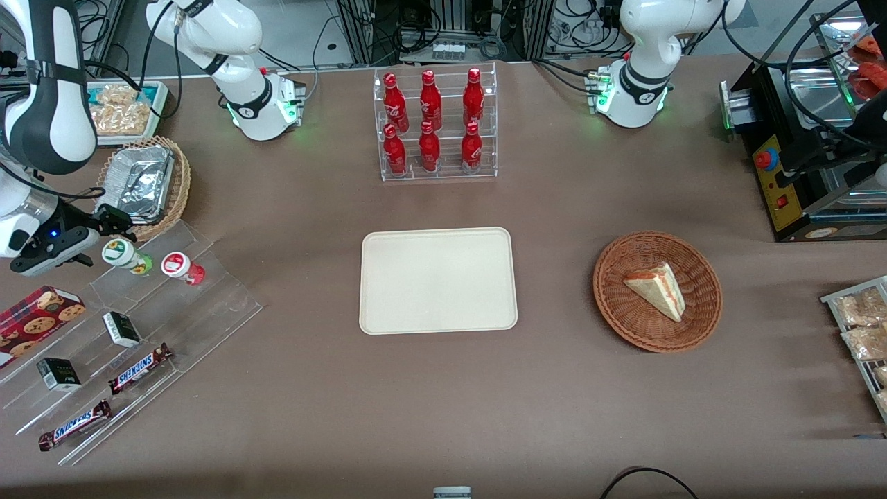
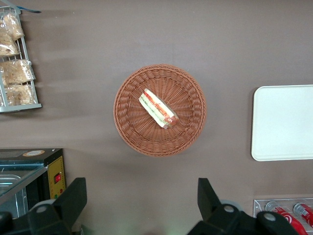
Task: Place green gum on tray
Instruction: 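Close the right gripper around the green-labelled gum jar, then lift the gum jar off the stand with the right gripper, then carry the gum jar over the cream tray with the right gripper, then lower the gum jar onto the tray and open the right gripper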
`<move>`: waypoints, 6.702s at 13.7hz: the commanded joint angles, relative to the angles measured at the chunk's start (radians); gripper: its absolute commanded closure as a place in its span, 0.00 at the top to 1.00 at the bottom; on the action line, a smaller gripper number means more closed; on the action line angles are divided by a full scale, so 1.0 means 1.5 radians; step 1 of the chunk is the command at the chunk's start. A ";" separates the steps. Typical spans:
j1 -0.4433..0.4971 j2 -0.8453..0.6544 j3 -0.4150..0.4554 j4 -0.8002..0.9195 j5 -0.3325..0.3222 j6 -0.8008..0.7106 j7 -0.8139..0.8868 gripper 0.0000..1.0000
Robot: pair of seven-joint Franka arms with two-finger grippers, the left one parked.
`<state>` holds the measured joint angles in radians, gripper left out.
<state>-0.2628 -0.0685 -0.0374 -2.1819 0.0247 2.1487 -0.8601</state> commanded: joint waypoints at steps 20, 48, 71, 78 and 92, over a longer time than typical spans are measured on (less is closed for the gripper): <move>-0.025 0.032 0.002 -0.040 -0.009 0.083 -0.019 1.00; 0.170 0.024 0.011 0.216 0.000 -0.298 0.249 0.00; 0.674 0.408 0.008 0.381 0.021 0.043 1.047 0.00; 0.714 0.465 0.005 0.381 0.011 0.096 1.064 0.00; 0.729 0.503 0.003 0.376 -0.042 0.143 1.111 0.66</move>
<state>0.8262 0.6575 -0.0264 -1.6411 -0.0206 2.3373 0.7843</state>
